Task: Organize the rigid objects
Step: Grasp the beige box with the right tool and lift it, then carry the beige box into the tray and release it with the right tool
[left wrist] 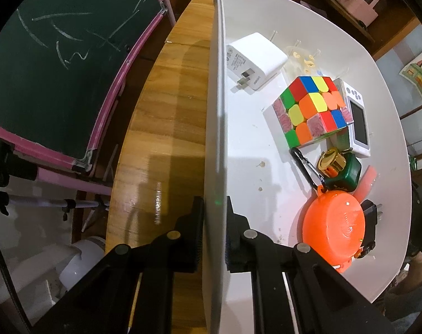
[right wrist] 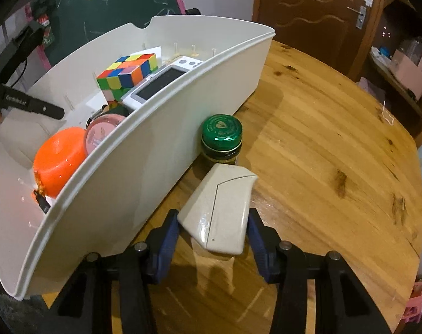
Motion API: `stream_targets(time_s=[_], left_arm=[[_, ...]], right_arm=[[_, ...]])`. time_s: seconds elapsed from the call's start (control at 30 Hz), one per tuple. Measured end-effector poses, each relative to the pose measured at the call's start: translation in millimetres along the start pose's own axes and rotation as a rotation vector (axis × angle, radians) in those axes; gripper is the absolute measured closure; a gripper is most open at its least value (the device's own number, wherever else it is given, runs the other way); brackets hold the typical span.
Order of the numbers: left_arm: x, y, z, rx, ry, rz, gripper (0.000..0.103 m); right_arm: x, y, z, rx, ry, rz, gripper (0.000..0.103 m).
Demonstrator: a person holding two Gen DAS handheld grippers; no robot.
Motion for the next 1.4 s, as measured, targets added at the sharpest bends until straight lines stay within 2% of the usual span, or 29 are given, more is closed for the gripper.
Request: stream_targets(time_s=[0.17, 0.33, 0.6, 0.97, 1.4], left_arm=[[3.8, -0.2, -2.1, 0.004, -0.020, 0.016, 0.090], [10.0, 2.2, -3.0, 0.012, -0.041, 0.036, 0.090], [12.0, 5.6, -5.0, 0.021, -0.050, 0.055, 0.090], [11.4, 6.0, -5.5, 0.024, -0.040, 0.057, 0.090], [12.0, 7.9, -5.0, 0.031, -0.042, 0.067, 0.090]], right_arm=[[6.8, 1.8, -4.6, -0.002, 0.036, 0.070, 0.055], [16.6, 4.1, -31.2, 0.057, -0.012, 0.204, 0.055], [14.1, 8.6, -71.6, 0.120, 0.011, 0.275, 0.055], [-31.3, -32.5, -111.6, 0.187, 0.044, 0.167, 0.055], [-55.1, -78.1, -116.3, 0.192, 0.048, 0.119, 0.055]])
Point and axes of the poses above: each gripper's, at about its wrist camera, not at the fingertips, and z roughly the way its jaws point, x to its right, y to its underside, the point moved 4 cm from there along z, roughly the way its jaws point, and after that the axes turned 6 degrees about -y, right-handed, at the moved point
